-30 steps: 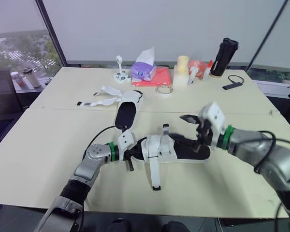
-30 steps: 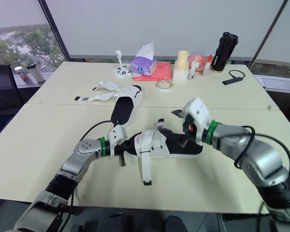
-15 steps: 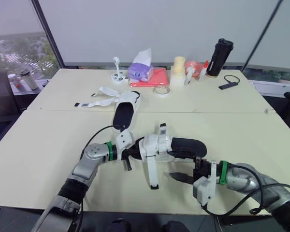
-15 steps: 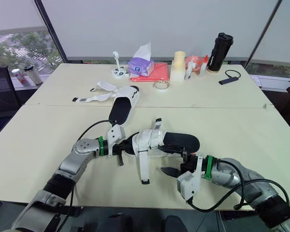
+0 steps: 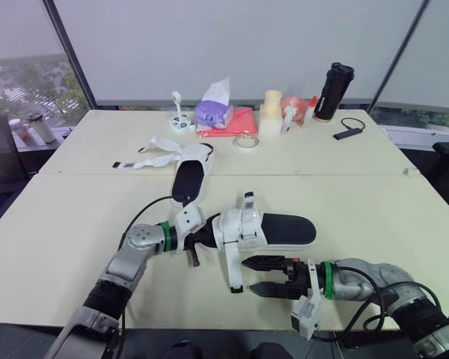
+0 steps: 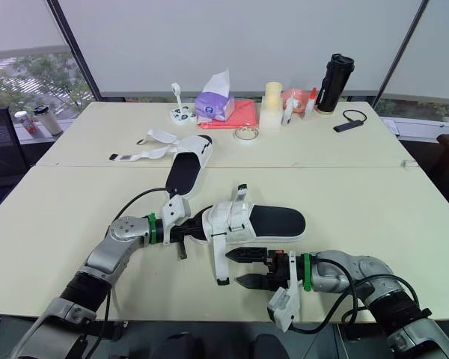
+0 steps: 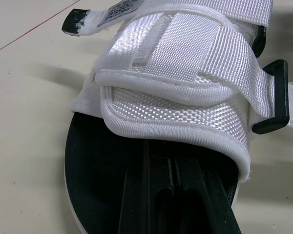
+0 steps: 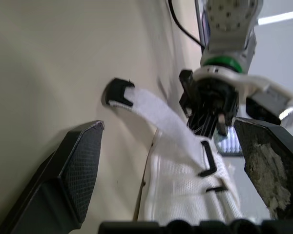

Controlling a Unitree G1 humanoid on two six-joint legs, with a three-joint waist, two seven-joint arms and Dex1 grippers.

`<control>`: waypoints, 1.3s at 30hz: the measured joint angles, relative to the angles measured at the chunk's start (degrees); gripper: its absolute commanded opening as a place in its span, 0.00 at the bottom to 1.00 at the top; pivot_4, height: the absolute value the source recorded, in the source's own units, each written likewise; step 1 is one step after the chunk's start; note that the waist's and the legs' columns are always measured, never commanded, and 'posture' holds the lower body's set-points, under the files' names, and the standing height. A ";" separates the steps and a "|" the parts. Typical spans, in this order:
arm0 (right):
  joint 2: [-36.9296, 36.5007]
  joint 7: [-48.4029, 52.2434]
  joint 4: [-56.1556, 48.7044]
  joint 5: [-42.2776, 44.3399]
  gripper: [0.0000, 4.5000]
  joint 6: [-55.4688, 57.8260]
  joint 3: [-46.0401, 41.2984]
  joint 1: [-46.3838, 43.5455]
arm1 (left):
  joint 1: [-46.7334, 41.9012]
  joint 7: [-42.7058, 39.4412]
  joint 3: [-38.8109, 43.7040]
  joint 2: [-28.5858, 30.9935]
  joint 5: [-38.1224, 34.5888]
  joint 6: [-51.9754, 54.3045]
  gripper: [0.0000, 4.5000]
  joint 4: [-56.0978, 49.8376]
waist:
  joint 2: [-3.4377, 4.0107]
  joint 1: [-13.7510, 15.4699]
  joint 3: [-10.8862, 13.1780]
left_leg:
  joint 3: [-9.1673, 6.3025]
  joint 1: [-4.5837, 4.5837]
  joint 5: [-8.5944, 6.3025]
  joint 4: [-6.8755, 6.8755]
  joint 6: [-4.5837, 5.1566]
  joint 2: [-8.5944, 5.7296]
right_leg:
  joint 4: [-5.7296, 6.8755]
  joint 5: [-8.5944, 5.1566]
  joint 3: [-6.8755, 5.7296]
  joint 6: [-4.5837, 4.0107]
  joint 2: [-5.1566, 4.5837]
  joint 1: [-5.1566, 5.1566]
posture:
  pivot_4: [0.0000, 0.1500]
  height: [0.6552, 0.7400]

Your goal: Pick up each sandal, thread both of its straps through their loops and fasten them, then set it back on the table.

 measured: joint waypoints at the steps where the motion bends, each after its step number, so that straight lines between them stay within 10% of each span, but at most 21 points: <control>1: 0.46 -0.72 0.67 -0.72 0.99 0.04 0.14 -0.34 | 0.05 -0.01 0.00 0.17 0.00 0.04 0.00 -0.07 | -0.01 -0.07 -0.01 | 0.00 0.02 0.00 0.00 0.00 0.01 | 0.00 0.00 0.00 0.00 0.00 0.02 | 1.00 1.00; 12: 2.89 -11.20 1.73 -12.66 0.99 0.04 3.27 -5.37 | 0.40 -0.11 0.02 0.78 0.02 0.87 0.00 -0.38 | -0.03 -0.28 -0.01 | 0.05 0.69 -0.01 -0.08 -0.01 0.08 | 0.02 -0.09 0.07 -0.17 -0.04 0.55 | 1.00 1.00; 15: 3.80 -13.74 1.96 -15.97 0.83 0.78 5.36 -7.22 | 0.36 -0.19 -0.02 0.88 0.02 0.89 0.00 -0.37 | -0.04 -0.24 0.00 | 0.10 0.90 0.00 -0.26 -0.01 0.08 | 0.02 -0.19 0.10 -0.36 -0.06 0.66 | 1.00 1.00; 22: 4.06 -18.05 2.89 -18.49 0.02 2.65 7.95 -8.49 | 0.65 -0.49 0.10 0.99 -0.04 1.54 0.00 -0.88 | -0.08 -0.17 -0.03 | 0.12 0.93 0.00 -0.39 -0.01 0.08 | 0.01 -0.19 0.11 -0.35 -0.05 0.63 | 1.00 1.00; 32: 2.51 -20.91 2.78 -14.35 0.01 7.51 6.50 -6.70 | 0.76 -0.27 0.19 0.74 -0.06 2.09 0.00 -1.08 | -0.26 -0.13 -0.13 | 0.13 0.97 0.00 -0.49 -0.01 0.08 | 0.01 -0.19 0.11 -0.36 -0.10 0.65 | 1.00 1.00; 39: 1.00 -6.01 -2.19 8.35 0.01 14.23 4.34 -6.56 | 0.31 -0.42 0.16 0.22 -0.05 2.00 0.00 -0.85 | -0.33 -0.04 0.00 | 0.12 0.93 0.00 -0.50 -0.01 0.08 | -0.01 -0.14 0.09 -0.26 -0.15 0.66 | 1.00 1.00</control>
